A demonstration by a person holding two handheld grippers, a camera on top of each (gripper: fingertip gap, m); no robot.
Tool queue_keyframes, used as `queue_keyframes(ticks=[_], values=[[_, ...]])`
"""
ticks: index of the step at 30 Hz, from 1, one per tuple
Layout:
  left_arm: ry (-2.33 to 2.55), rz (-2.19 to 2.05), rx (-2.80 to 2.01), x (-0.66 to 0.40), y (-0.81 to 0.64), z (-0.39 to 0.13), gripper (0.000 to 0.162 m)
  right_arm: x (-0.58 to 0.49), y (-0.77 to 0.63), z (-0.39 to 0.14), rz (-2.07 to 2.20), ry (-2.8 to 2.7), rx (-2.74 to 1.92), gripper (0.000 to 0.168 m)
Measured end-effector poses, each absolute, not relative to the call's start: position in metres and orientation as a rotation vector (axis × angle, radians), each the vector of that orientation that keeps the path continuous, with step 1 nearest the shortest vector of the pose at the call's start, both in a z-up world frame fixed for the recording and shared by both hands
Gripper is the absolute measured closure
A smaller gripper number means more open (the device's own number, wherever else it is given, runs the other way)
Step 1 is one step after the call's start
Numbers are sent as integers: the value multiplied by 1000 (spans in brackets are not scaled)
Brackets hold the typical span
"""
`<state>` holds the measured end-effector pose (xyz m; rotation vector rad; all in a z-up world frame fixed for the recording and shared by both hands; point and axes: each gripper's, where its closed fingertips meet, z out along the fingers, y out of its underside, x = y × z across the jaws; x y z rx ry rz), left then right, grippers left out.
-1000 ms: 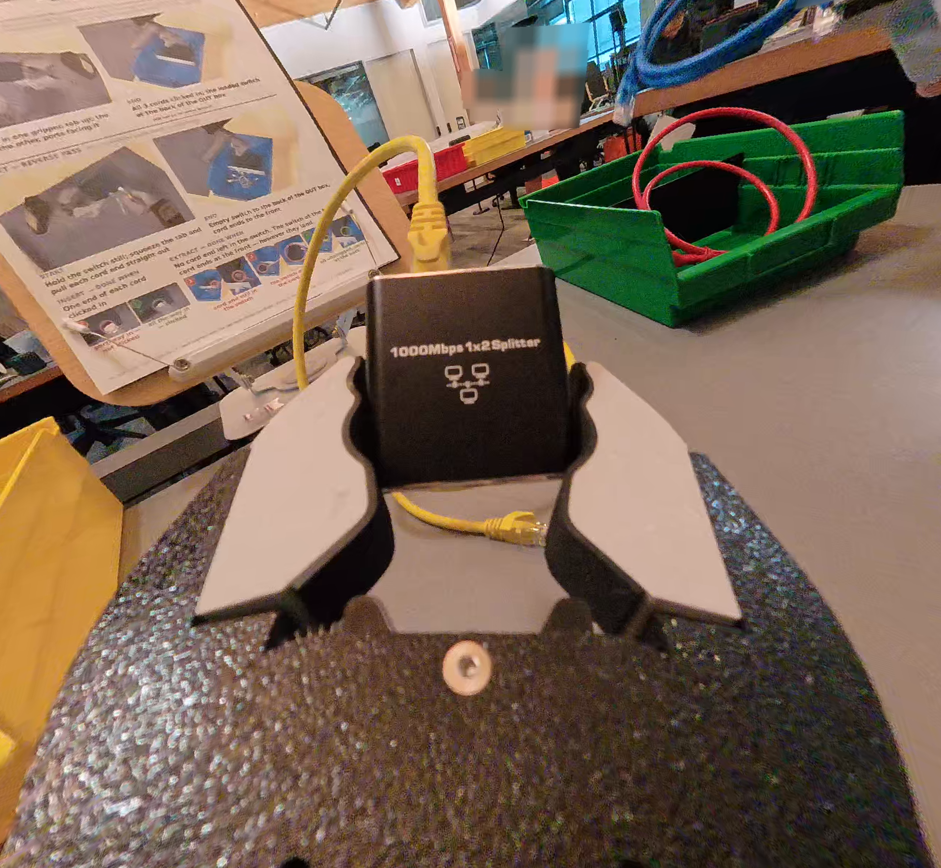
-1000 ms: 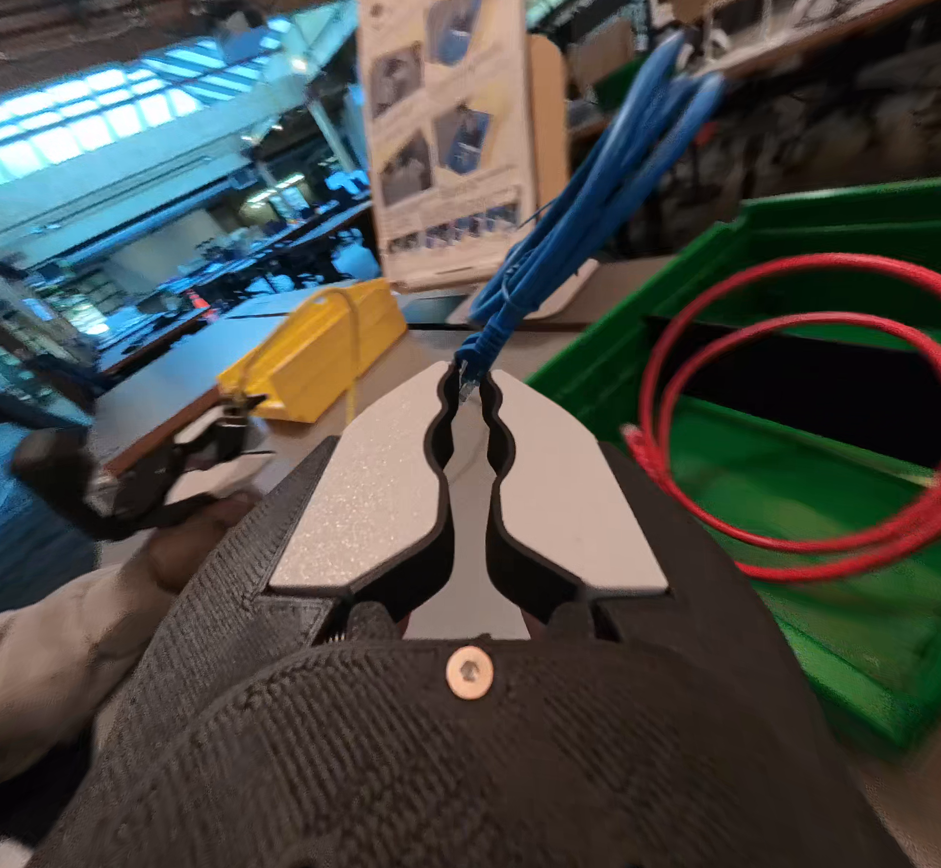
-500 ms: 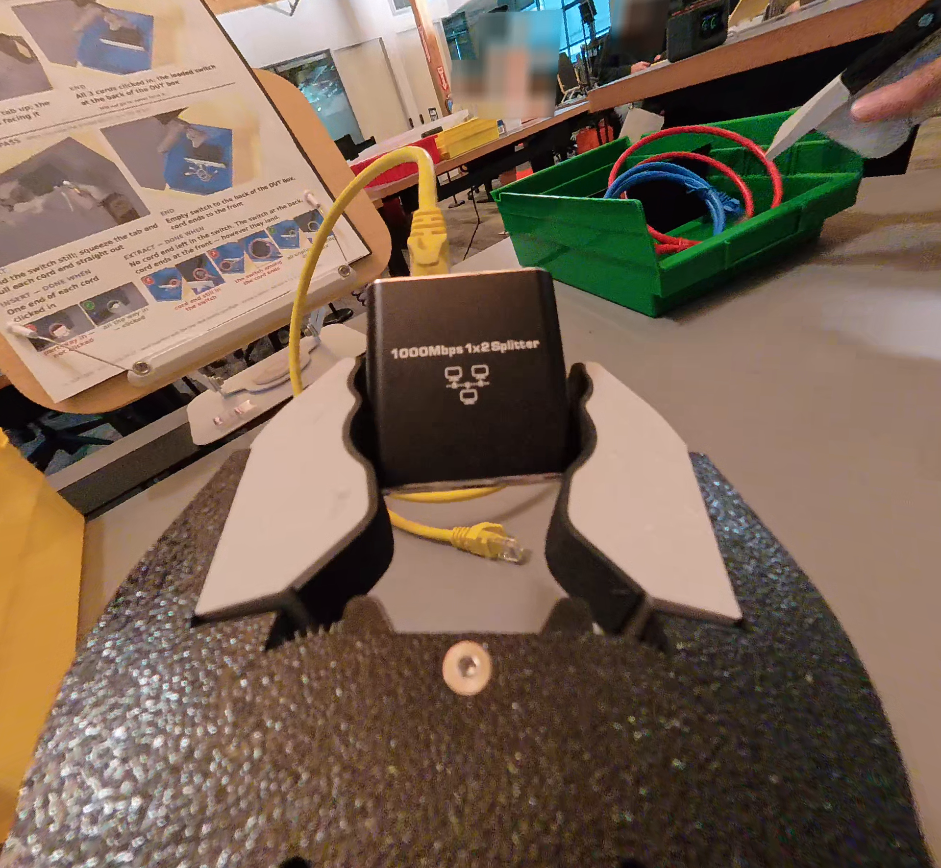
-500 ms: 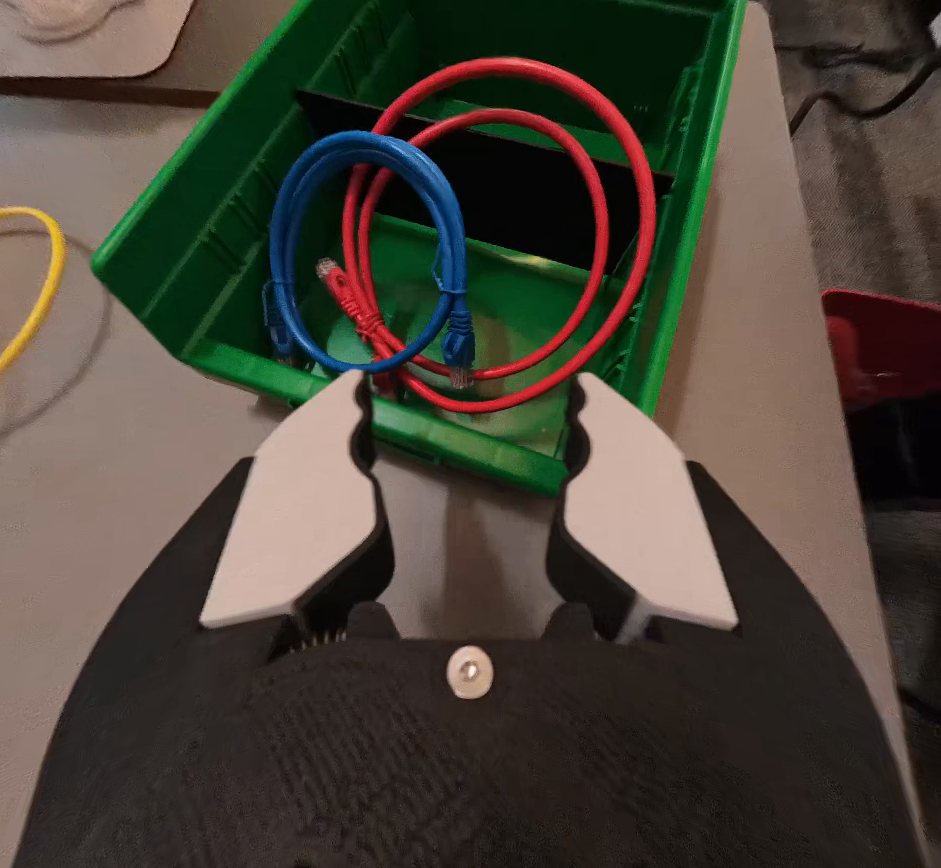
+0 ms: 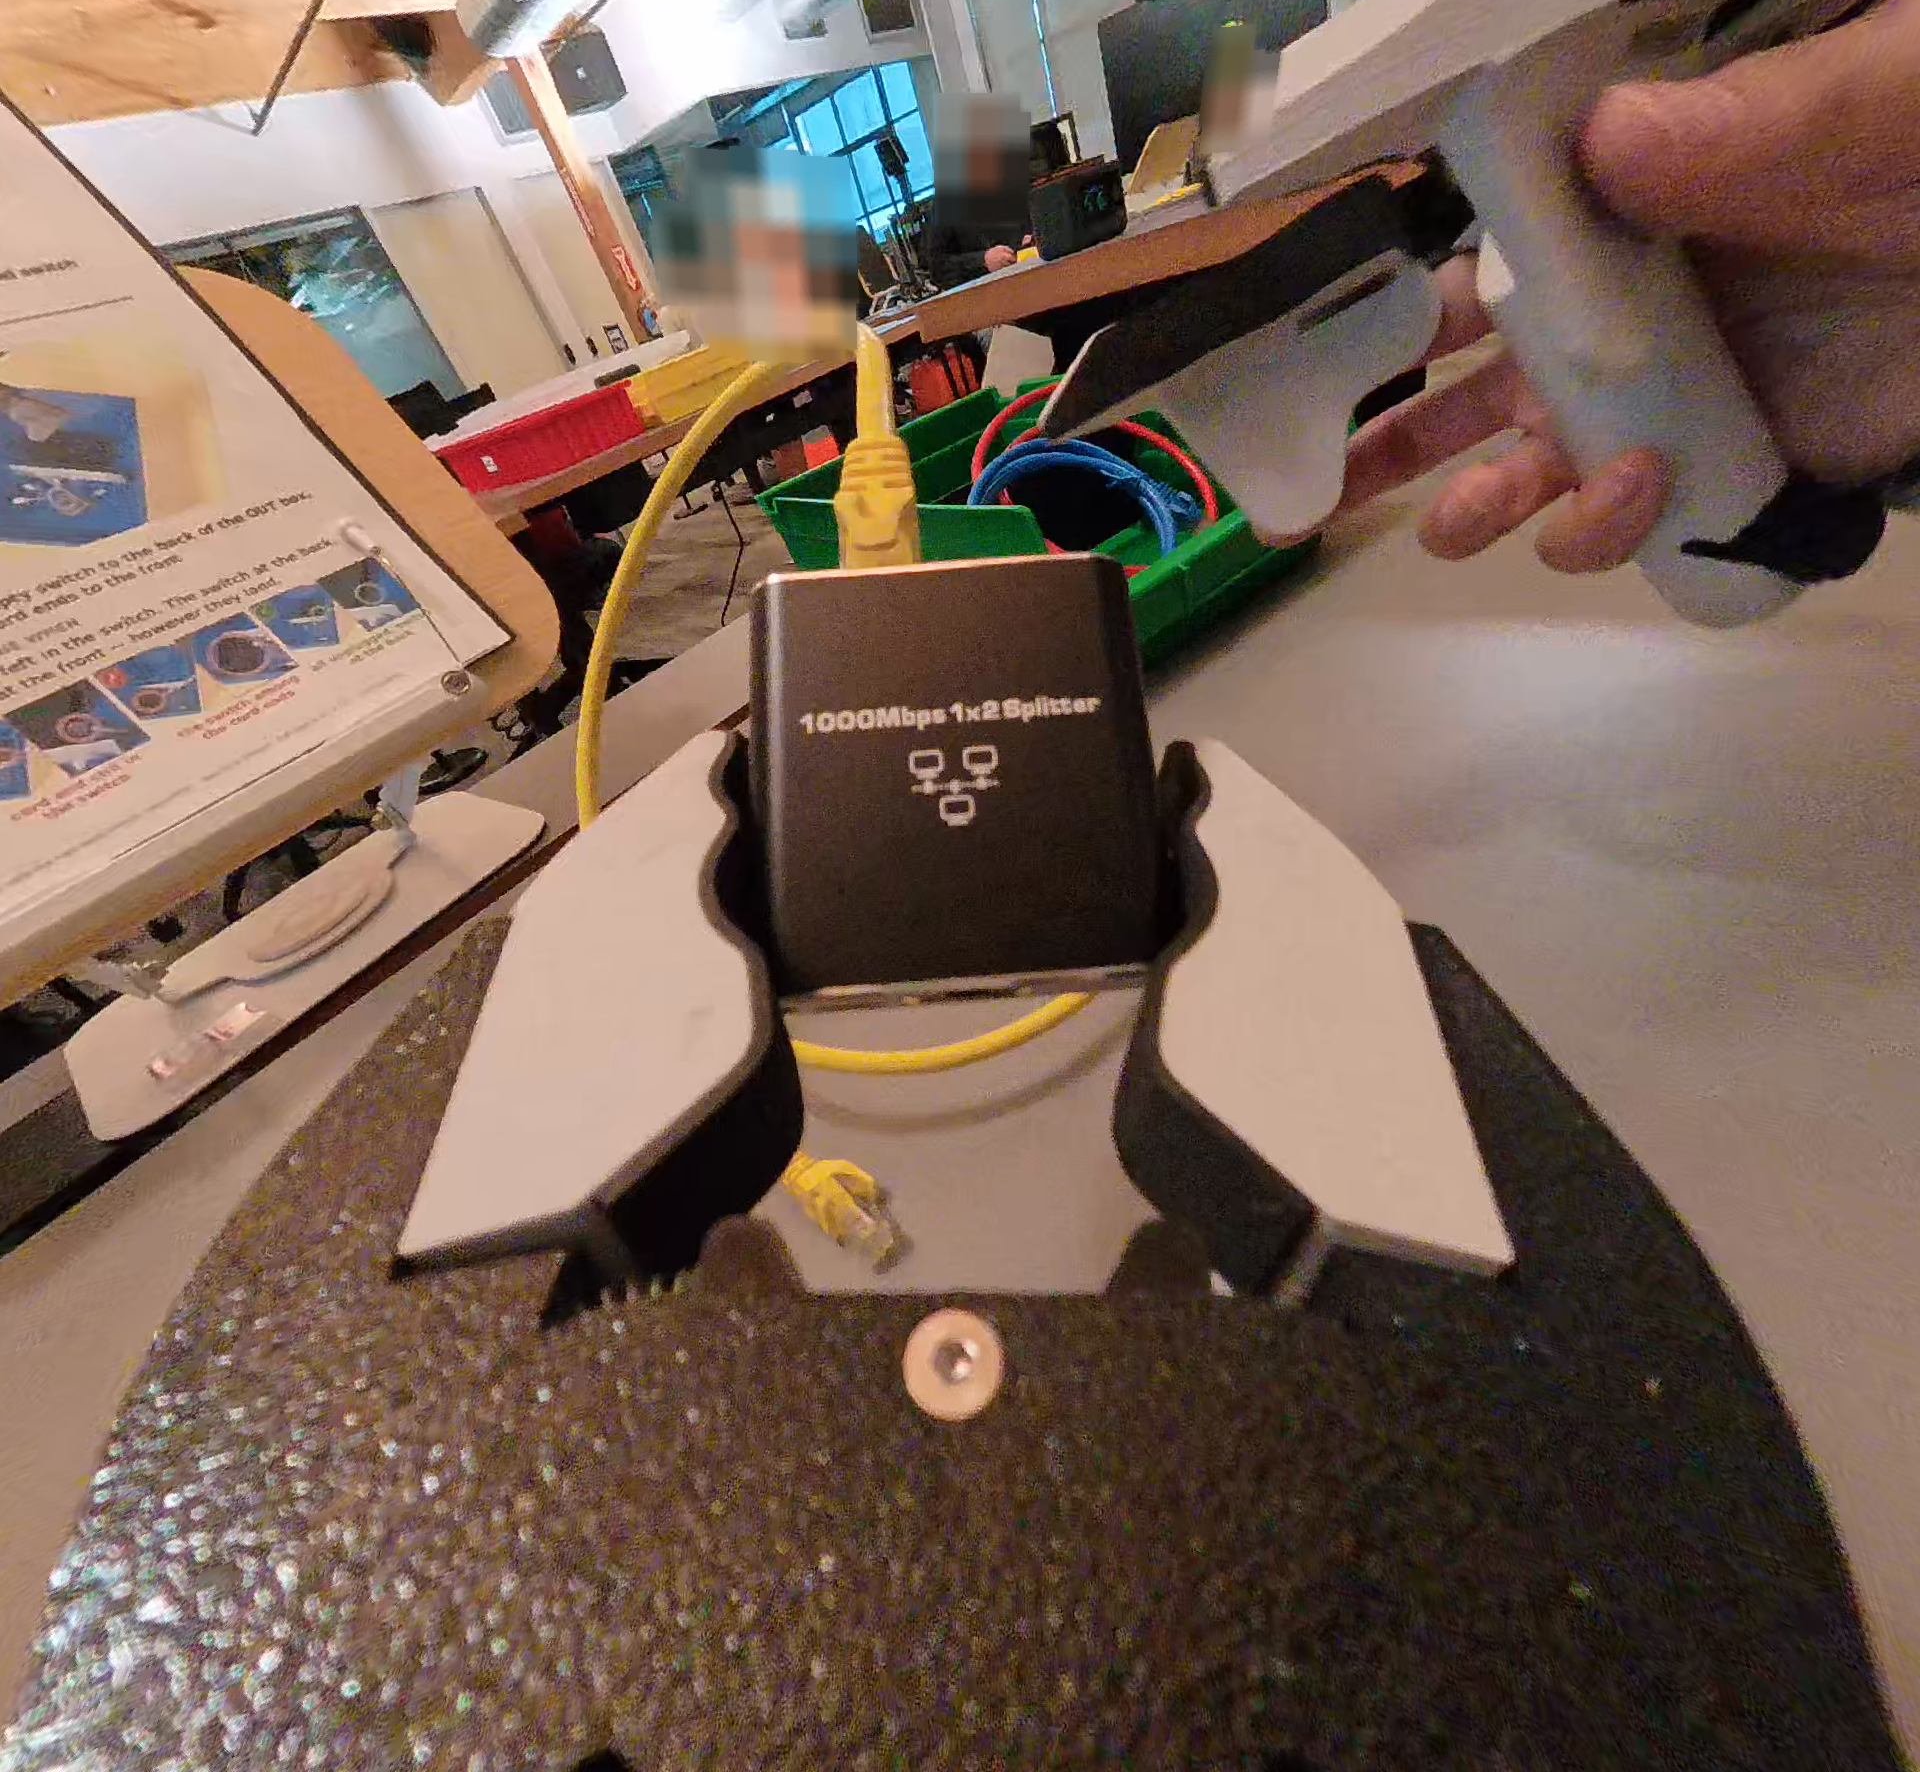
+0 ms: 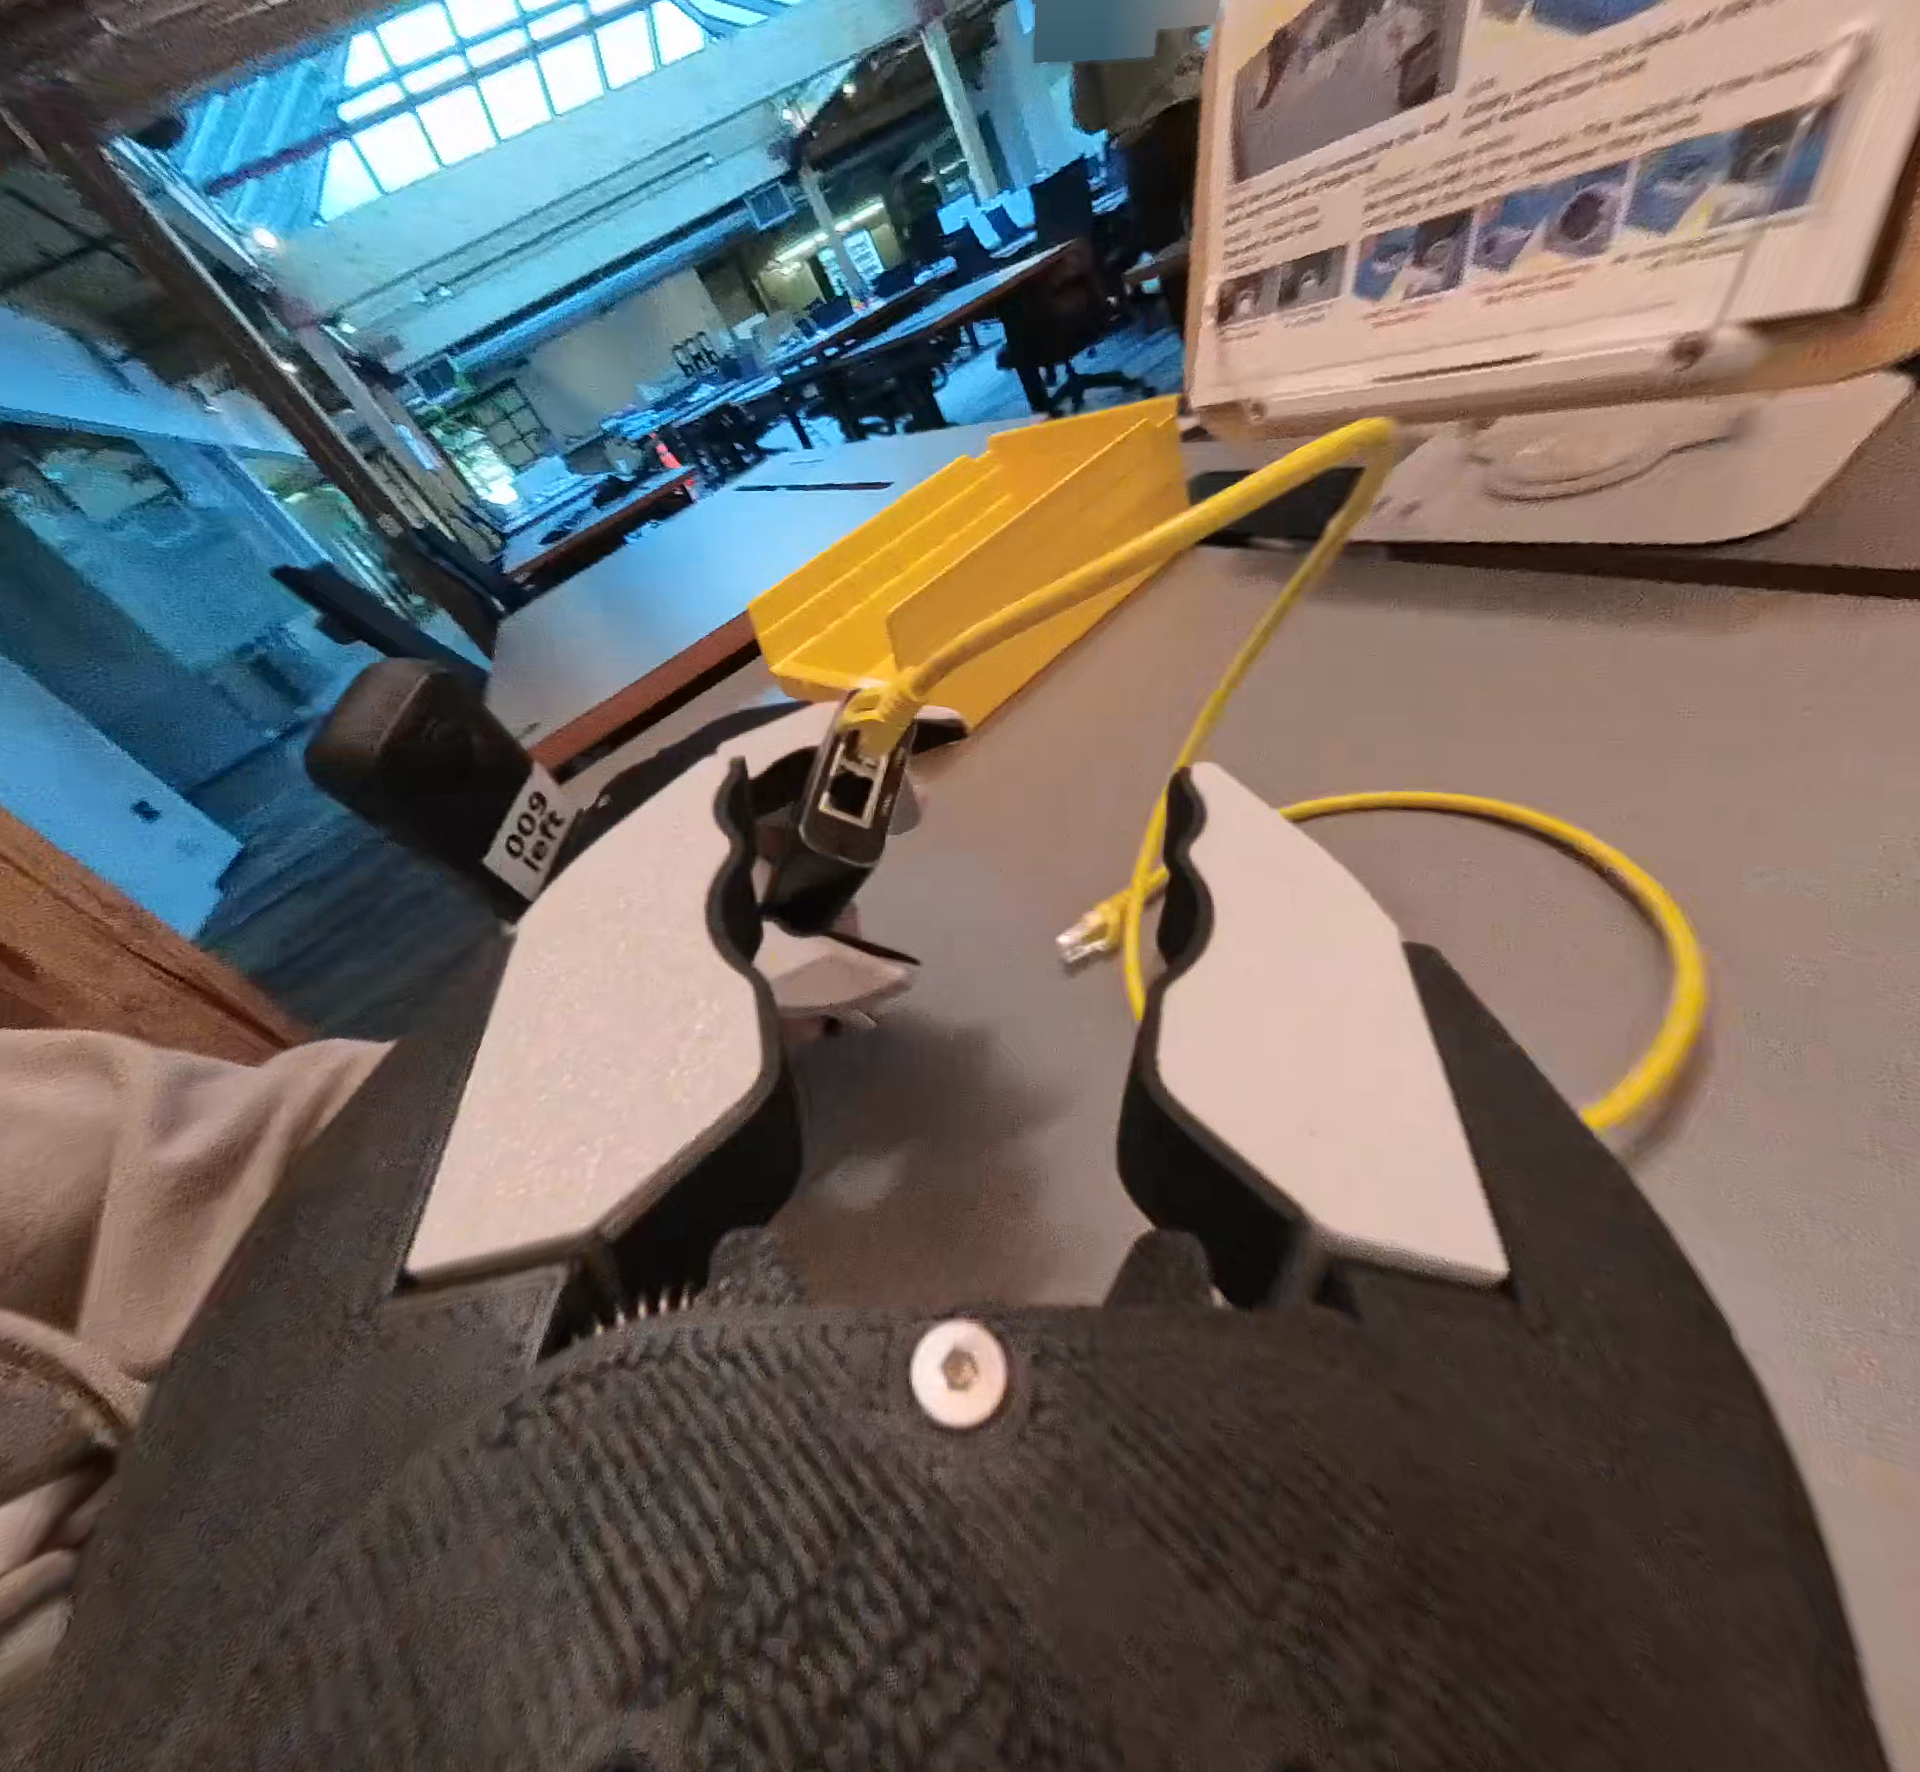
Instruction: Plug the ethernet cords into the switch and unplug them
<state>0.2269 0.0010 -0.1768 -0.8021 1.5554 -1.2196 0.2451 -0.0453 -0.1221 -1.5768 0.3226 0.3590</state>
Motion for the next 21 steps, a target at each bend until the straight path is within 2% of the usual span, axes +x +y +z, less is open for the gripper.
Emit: queue_keyframes(ticks=[4, 11, 14, 19, 21], values=[[1594, -1185, -756, 228, -7, -173, 87, 222, -15, -134, 523, 319, -1578, 100], [1682, -1110, -726, 237, -16, -171, 87, 221, -5, -124, 626, 411, -1407, 135], [1743, -1074, -689, 242, -22, -168, 87, 236, -10, -122, 651, 492, -1310, 143], [1890, -964, -603, 260, -34, -167, 87, 258, -13, -115, 621, 541, -1249, 137], [1931, -914, -547, 270, -33, -159, 87, 271, -10, -109, 597, 559, -1236, 140]])
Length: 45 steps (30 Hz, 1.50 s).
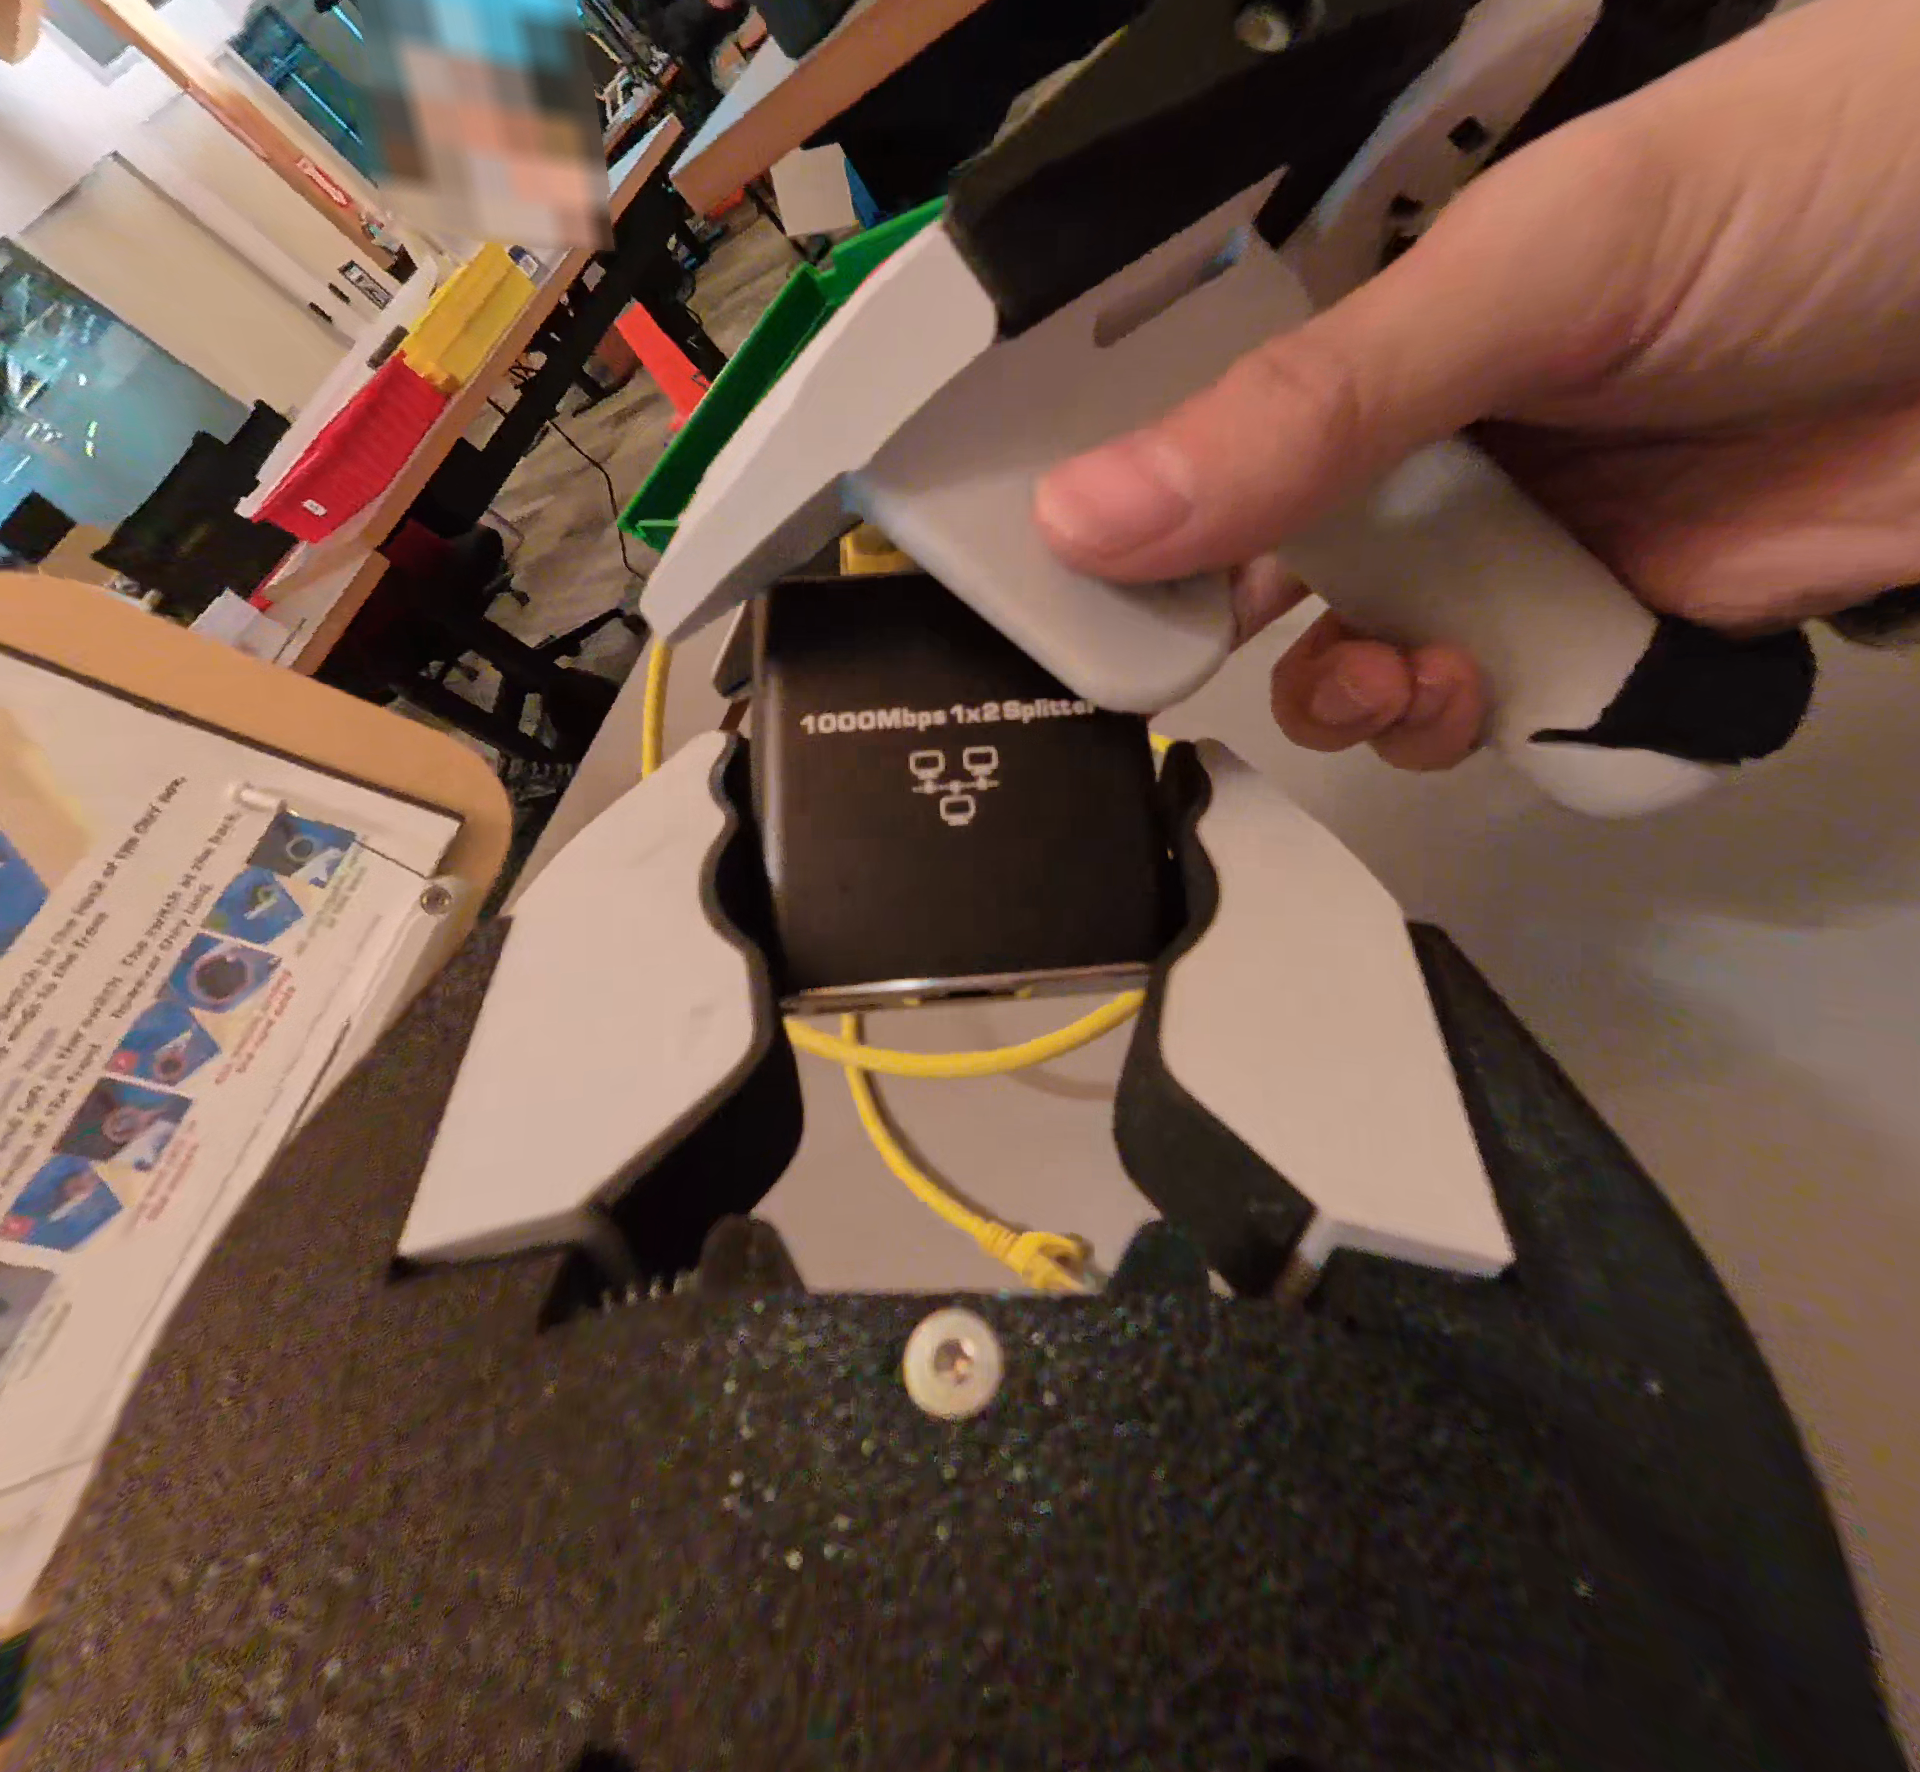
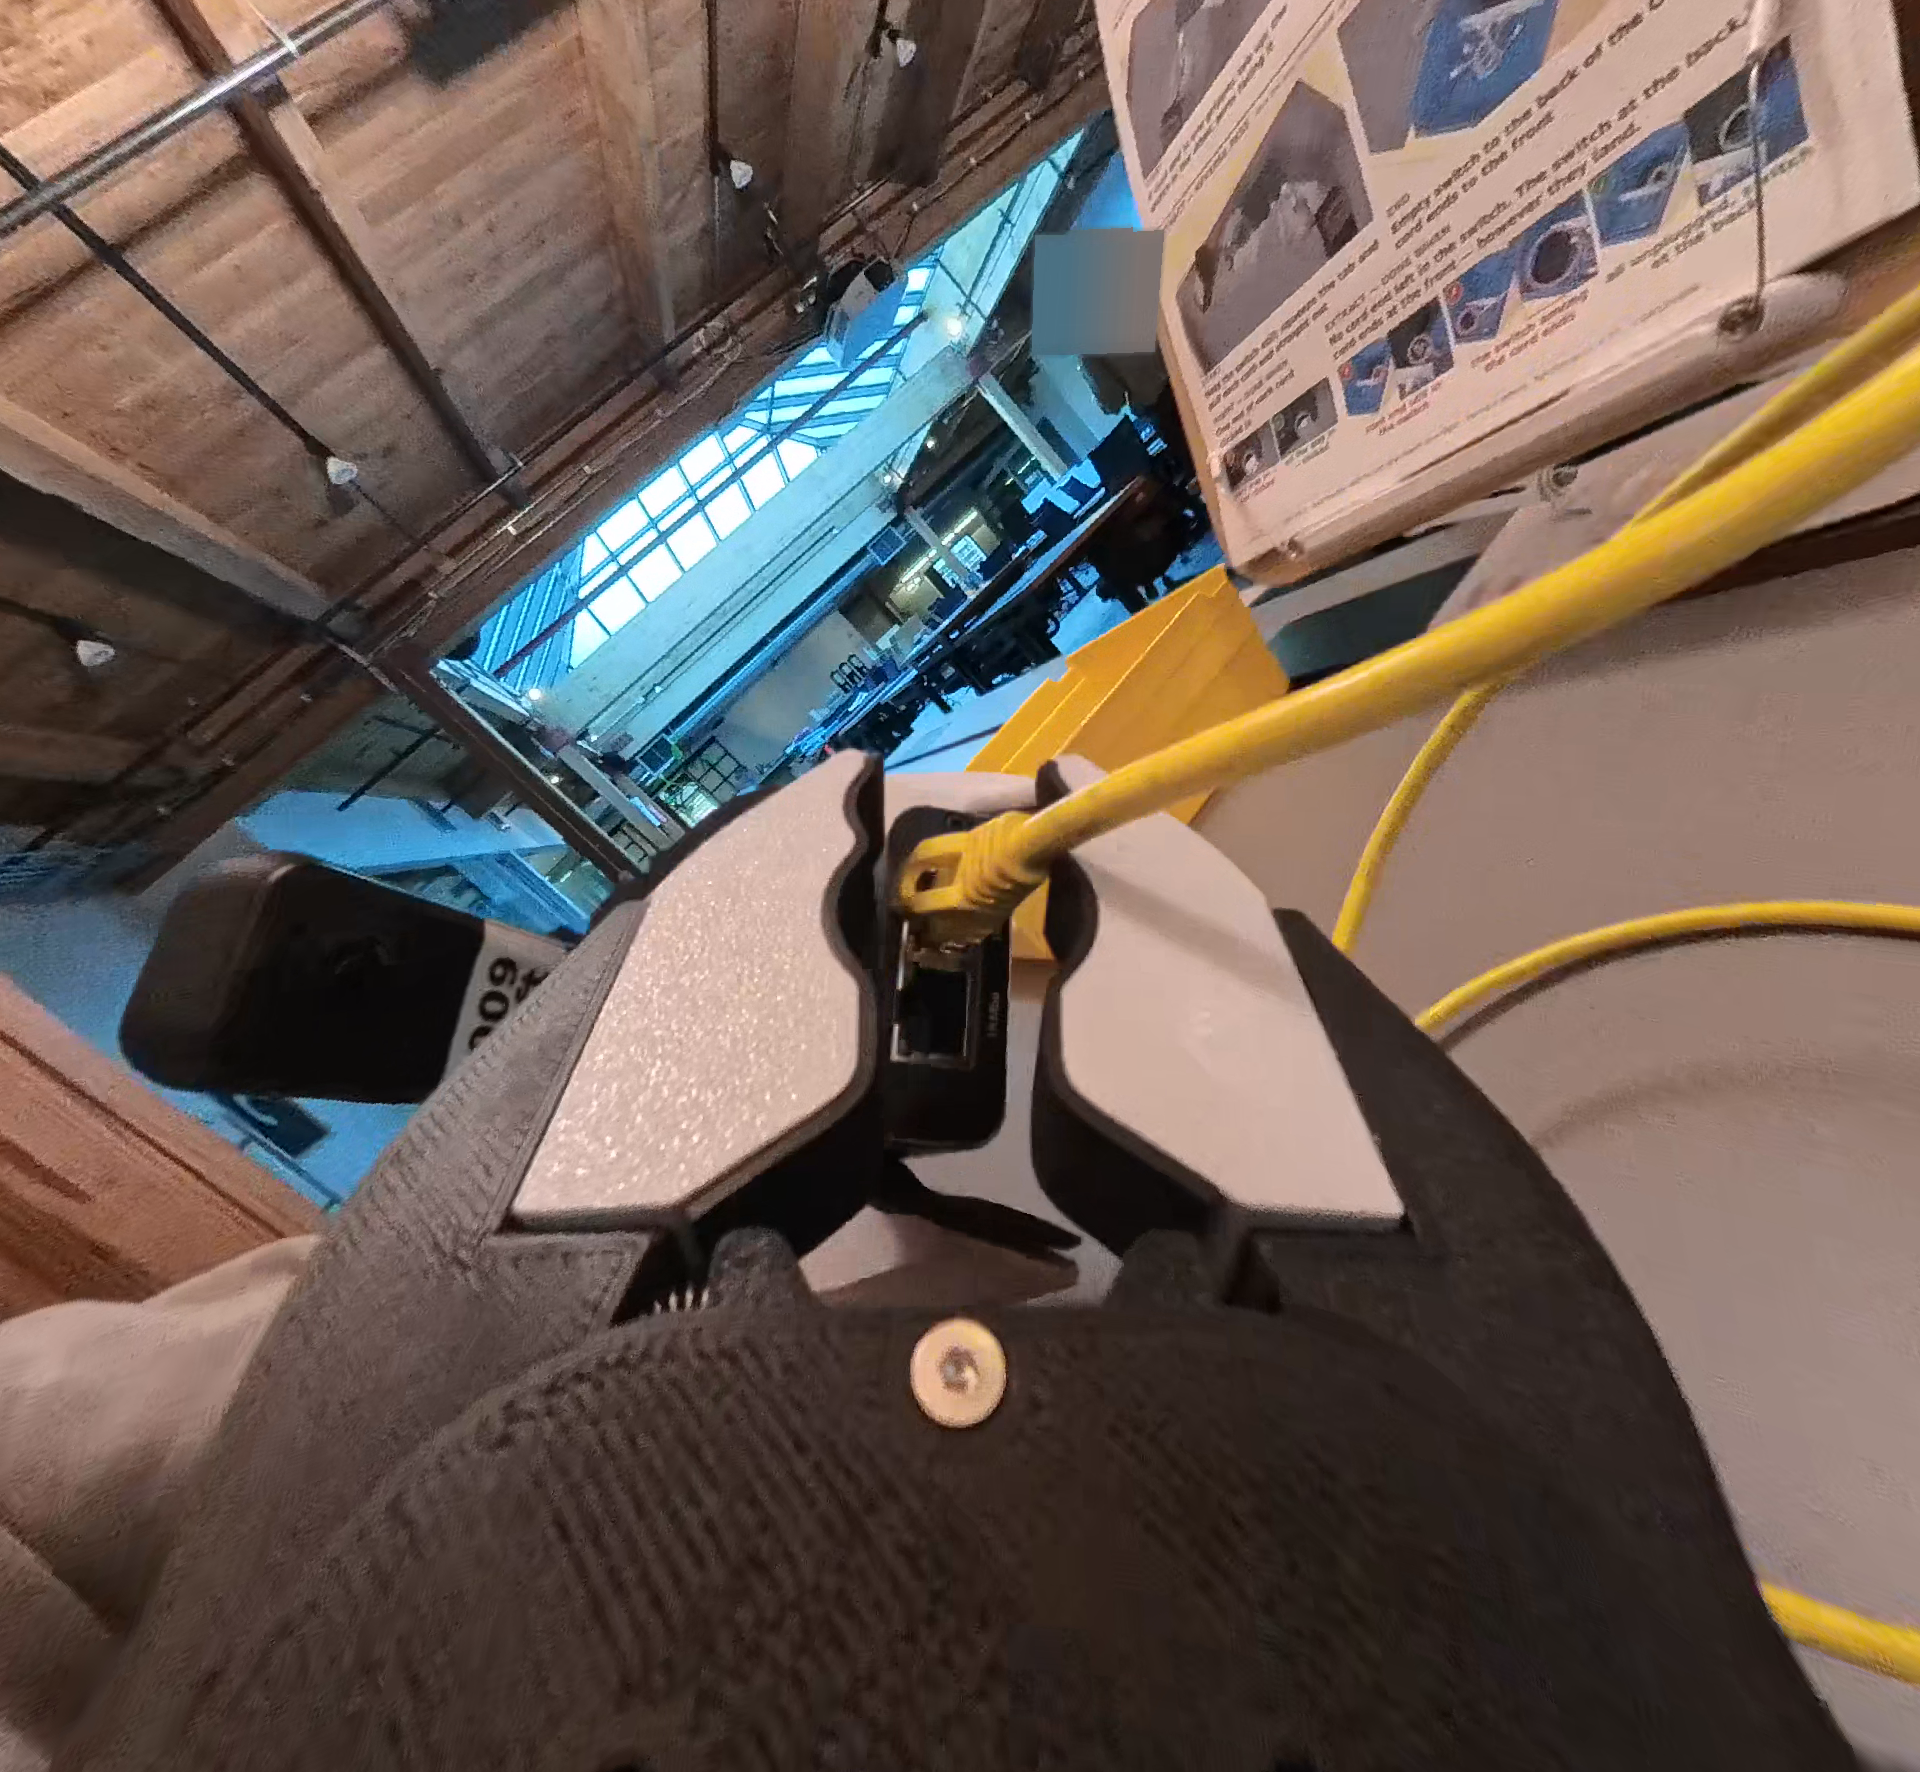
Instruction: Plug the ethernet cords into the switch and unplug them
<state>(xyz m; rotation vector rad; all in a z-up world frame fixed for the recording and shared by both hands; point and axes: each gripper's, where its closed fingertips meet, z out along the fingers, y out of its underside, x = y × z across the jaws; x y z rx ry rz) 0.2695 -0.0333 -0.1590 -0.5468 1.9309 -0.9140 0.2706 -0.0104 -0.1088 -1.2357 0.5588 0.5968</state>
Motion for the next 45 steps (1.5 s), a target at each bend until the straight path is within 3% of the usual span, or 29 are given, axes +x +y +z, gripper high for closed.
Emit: queue_keyframes(ticks=[7, 17, 25, 30, 45], values=[[1866, -904, -580, 298, -5, -137, 87, 299, 23, -85, 613, 468, -1213, 142], [1730, -1076, -782, 301, 38, -192, 87, 299, 59, -149, 757, 465, -1267, 127], [1690, -998, -761, 300, 42, -195, 87, 298, 56, -159, 741, 467, -1273, 132], [1636, -882, -762, 301, 53, -191, 87, 310, 46, -151, 716, 510, -1176, 149], [1585, -725, -718, 303, 58, -190, 87, 301, 51, -156, 757, 489, -1204, 143]])
